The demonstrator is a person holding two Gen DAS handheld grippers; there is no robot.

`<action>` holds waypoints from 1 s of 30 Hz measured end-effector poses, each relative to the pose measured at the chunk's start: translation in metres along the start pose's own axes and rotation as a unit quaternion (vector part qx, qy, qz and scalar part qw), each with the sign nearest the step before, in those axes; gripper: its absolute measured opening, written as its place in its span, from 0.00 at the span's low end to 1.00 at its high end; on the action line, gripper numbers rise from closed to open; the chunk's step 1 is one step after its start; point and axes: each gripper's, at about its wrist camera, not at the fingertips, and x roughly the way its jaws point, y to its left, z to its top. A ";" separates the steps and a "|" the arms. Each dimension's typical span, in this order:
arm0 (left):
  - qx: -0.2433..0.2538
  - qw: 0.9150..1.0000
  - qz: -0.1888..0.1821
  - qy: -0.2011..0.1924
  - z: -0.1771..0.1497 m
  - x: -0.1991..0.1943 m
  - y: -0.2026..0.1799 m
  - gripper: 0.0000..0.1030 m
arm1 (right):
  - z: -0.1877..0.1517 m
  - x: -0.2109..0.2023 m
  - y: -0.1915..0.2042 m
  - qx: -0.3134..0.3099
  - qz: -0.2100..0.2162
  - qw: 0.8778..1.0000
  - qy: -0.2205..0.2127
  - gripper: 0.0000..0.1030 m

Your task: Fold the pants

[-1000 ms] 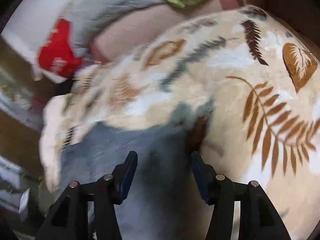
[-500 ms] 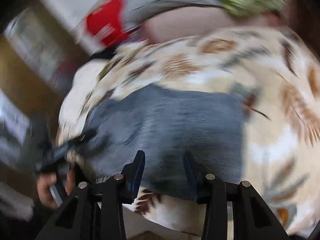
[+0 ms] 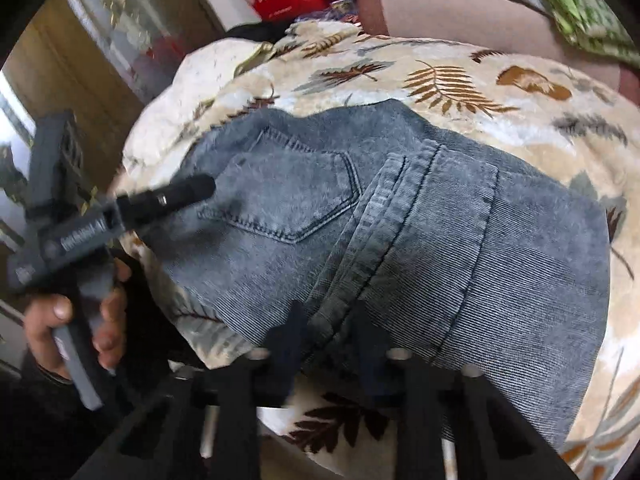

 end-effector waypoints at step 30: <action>0.203 0.974 0.062 0.078 0.000 0.046 -0.137 0.98 | -0.059 -0.023 -0.043 0.215 0.199 0.953 -0.076 0.71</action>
